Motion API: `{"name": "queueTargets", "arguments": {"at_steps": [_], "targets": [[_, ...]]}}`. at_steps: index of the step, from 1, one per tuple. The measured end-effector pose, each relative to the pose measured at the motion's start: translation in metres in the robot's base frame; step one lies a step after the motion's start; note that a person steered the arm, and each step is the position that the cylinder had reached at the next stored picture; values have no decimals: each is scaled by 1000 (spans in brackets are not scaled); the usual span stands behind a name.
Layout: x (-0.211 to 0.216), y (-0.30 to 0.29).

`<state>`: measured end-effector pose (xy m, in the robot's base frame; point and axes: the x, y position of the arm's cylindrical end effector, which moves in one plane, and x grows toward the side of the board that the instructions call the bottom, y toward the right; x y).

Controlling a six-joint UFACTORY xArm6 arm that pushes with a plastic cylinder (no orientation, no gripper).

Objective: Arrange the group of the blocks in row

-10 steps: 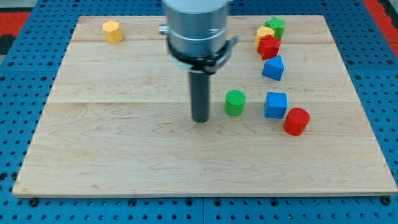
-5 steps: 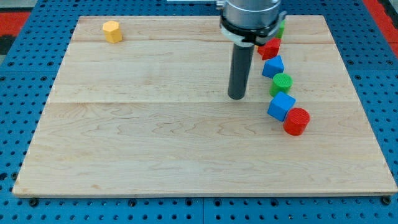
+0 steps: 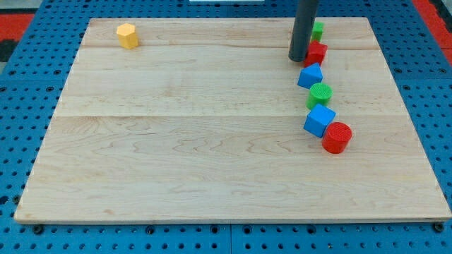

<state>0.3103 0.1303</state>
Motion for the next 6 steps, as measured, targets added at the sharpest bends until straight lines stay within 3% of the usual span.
{"name": "queueTargets", "arguments": {"at_steps": [1, 2, 3, 6], "targets": [[4, -28], [-42, -81], [-75, -48], [-63, 13]]}}
